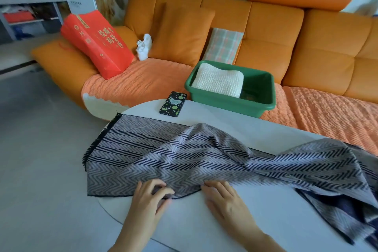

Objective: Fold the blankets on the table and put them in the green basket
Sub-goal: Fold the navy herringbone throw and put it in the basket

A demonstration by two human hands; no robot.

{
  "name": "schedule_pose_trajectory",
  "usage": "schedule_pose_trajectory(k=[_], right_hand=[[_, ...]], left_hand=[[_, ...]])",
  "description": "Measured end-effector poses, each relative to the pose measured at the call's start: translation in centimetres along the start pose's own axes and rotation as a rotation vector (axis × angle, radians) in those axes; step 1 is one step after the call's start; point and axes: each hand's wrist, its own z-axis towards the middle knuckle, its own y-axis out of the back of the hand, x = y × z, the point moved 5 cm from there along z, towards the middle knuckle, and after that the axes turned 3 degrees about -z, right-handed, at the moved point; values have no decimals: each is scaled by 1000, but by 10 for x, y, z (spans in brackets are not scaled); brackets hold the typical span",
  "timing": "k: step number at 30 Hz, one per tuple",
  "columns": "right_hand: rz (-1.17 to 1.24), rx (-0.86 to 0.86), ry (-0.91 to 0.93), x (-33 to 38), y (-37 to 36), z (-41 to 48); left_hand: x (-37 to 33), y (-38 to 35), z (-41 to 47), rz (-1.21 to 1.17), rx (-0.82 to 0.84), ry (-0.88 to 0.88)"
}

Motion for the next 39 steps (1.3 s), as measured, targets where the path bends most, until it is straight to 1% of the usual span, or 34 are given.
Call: schedule_pose_trajectory(k=[3,8,12,14,16,18,20,22,24,26,28,30,32,33,34,39], right_hand=[[-102,-75,-22,3,-2,5],[-175,-94,-19,14,0,11],[-221,-136,62,31,21,-11],[-218,-164,113,39,29,-28],[-211,-137,103,42,30,-39],[-165,-70,61,42,28,-42],[-96,-4,30,42,31,-41],[12,62,-27,38,39,-41],[93,87,-120,24,48,-48],[124,65,-210,1,62,-63],[107,-3,-315,-26,81,-83],[43,-60,-416,-54,100,-101],[-33,-70,-480,-79,110,-112],[-60,-66,-493,-90,112,-115],[-76,-57,-500,-101,111,-115],[-114,-23,-417,-130,89,-108]], left_hand=[[1,0,-5,-7,14,43],[-5,1,-12,-68,-1,47],[-10,7,-15,-70,-13,44],[-12,7,-21,-43,12,22],[-12,4,-26,-24,49,13],[-17,5,-27,26,50,-6],[-27,7,-24,71,52,-21],[-43,6,-18,67,55,-32],[-61,-1,-14,20,72,-50],[-81,-12,-13,-8,118,-71],[-101,-25,-13,-11,147,-139],[-121,-38,-12,-87,218,-166],[-141,-53,-10,-117,301,-204],[-151,-58,-7,-119,338,-213],[-159,-63,-4,-119,340,-212],[-175,-84,20,-65,296,-126]])
